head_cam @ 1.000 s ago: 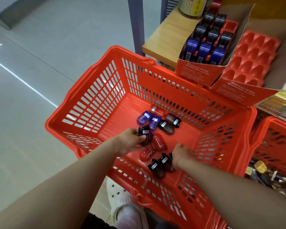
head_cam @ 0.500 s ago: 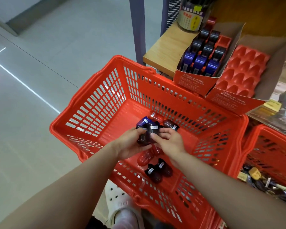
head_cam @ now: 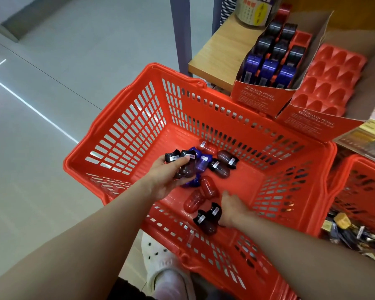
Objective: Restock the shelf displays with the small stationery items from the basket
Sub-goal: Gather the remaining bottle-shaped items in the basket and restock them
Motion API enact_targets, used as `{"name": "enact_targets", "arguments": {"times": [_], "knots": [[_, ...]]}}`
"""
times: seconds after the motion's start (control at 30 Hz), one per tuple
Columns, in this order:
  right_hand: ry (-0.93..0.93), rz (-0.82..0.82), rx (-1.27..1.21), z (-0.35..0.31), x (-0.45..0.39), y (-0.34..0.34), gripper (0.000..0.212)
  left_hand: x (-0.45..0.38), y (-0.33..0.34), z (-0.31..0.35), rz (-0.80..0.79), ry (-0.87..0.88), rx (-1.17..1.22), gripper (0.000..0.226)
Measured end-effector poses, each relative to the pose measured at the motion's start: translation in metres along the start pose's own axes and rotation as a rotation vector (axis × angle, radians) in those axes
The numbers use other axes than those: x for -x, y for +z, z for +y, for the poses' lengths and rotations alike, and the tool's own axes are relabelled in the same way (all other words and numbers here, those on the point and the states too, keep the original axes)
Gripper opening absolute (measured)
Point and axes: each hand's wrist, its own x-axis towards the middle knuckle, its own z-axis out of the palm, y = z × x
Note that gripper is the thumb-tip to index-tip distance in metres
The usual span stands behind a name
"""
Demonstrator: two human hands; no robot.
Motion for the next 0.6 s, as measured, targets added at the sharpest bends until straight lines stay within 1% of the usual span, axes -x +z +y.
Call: {"name": "enact_targets", "arguments": {"times": [0.13, 0.23, 0.3, 0.33, 0.4, 0.47, 0.5, 0.6], "knots": [[-0.163, 0.034, 0.12, -0.005, -0.006, 0.008, 0.064, -0.001, 0.001, -0.002, -0.03, 0.006, -0.022, 0.048], [-0.213, 0.05, 0.235, -0.002, -0.003, -0.001, 0.059, 0.003, 0.006, 0.0, -0.042, 0.025, -0.07, 0.049], [-0.229, 0.105, 0.203, -0.001, 0.006, -0.017, 0.049, 0.009, 0.014, 0.008, -0.051, 0.058, -0.106, 0.049], [-0.237, 0.146, 0.129, -0.001, 0.013, -0.026, 0.043, 0.014, 0.019, 0.014, -0.063, 0.086, -0.122, 0.05], [-0.25, 0.248, -0.139, 0.001, 0.031, -0.051, 0.036, 0.029, 0.032, 0.026, -0.096, 0.159, -0.156, 0.049], [-0.272, 0.341, -0.428, 0.005, 0.055, -0.078, 0.039, 0.05, 0.048, 0.043, -0.126, 0.232, -0.195, 0.042], [-0.299, 0.396, -0.524, 0.01, 0.07, -0.092, 0.041, 0.063, 0.057, 0.051, -0.145, 0.267, -0.215, 0.039], [-0.403, 0.565, -0.673, 0.031, 0.113, -0.128, 0.041, 0.105, 0.084, 0.074, -0.214, 0.374, -0.272, 0.037]]}}
